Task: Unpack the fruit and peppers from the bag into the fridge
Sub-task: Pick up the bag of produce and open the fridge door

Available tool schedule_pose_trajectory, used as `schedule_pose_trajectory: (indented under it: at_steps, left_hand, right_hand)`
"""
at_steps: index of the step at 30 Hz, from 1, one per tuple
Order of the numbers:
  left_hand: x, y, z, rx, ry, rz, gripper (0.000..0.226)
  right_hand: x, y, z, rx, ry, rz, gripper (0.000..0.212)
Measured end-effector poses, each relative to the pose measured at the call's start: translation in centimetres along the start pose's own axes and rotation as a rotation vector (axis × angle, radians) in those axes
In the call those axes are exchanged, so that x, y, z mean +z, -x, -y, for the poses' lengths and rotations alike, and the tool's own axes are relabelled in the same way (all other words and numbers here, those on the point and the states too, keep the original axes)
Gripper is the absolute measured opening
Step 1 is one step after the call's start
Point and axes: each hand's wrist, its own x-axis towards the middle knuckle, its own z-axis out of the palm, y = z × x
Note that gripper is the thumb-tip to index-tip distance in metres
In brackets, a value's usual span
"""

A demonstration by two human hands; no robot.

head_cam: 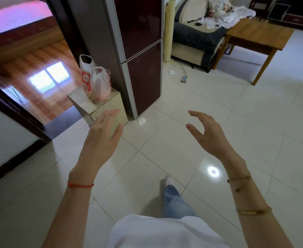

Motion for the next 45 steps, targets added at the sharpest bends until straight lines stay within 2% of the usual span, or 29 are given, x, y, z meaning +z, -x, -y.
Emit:
schedule_pose_trajectory:
  at_steps: [13,21,30,32,36,45]
  left_hand:
    - [3.1,-20.2,-0.3,-0.111,-0.004,-0.165,0.046]
    - [4.6,-29.6,3.4,-0.213,0.004,-0.187,0.05]
    - [3.5,-41.9,9.6,-0.305,-0.014,-0.218,0.052]
    - [2.8,-44.4,10.6,-0.296,-0.021,-0.204,0.055]
    - [1.7,-48.4,12.3,-0.32,-0.025,-0.194,0.048]
    - [1.9,-52.7,14.7,-0.373,0.0,-0.185,0.049]
  right_hand:
    - [-2.3,-26.5,-4.5,-0.172,0.006,0.084,0.047]
    - [0.4,-39.1,-4.5,-0.246,-0.001,0.141,0.048]
    - [5.0,-53.3,-2.2,-0.283,-0.033,0.179,0.047]
    - [5.8,-56.0,-1.4,-0.282,-0.044,0.178,0.047]
    - [7.2,-60.2,0.1,-0.282,-0.058,0.186,0.047]
    - [8.6,-65.2,1.4,-0.291,-0.074,0.208,0.047]
